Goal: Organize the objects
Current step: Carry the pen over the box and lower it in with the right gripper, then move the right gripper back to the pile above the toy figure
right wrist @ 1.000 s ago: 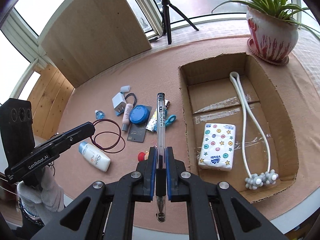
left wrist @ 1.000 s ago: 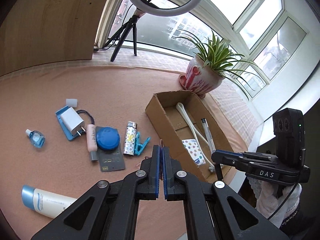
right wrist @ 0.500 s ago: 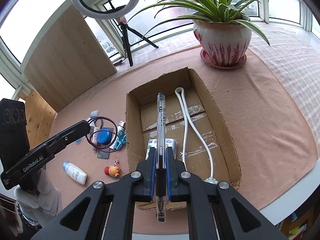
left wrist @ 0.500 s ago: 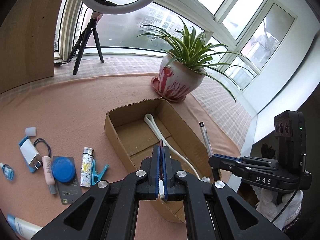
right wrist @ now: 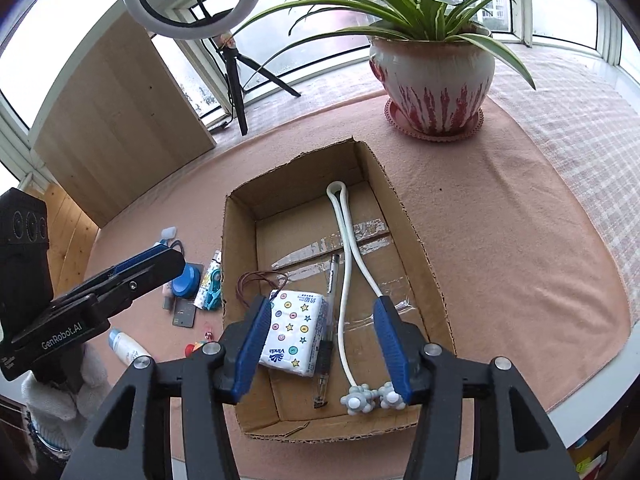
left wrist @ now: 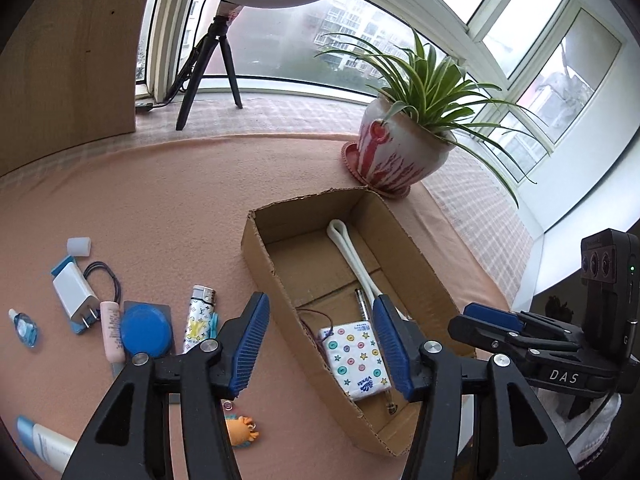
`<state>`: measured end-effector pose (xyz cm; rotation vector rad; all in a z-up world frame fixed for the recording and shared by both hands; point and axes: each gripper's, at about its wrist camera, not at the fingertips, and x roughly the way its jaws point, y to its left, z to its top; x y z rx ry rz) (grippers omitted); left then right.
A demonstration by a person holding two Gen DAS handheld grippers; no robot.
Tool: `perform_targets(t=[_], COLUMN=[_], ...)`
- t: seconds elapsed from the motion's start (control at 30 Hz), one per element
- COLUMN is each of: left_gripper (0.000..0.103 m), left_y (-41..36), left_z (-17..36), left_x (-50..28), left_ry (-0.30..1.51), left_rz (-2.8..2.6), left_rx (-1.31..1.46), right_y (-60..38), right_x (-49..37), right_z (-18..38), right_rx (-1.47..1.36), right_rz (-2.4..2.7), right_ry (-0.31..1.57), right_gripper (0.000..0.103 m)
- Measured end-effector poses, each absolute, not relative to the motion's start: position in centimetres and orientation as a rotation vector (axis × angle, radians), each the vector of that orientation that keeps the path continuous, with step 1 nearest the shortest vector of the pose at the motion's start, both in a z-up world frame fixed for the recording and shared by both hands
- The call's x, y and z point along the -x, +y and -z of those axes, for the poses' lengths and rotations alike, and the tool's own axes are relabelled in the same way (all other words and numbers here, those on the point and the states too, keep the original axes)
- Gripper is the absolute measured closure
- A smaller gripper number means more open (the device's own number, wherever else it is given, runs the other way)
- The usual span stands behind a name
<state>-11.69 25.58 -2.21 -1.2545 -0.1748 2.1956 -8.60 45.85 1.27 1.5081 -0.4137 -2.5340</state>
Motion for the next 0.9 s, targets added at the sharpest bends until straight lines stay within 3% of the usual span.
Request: perform_targets(t=[0.47, 0.9], left_gripper=[0.045, 0.045], left_y=[14.3, 1.9], left_z=[4.6, 7.8], left_x=[12.4, 13.4], left_ry=[-0.248, -0.348], left_rz=[-2.334, -2.449], left_rx=[1.399, 1.557], right_y=[40.6, 31.3], right_x=[8.6, 7.8], right_z=[-1.4, 0.4], right_rx=[-1.479, -1.52], right_rz=[2.436, 2.299], right_ry=[-0.423, -0.286], right_gripper=[0.053, 0.053])
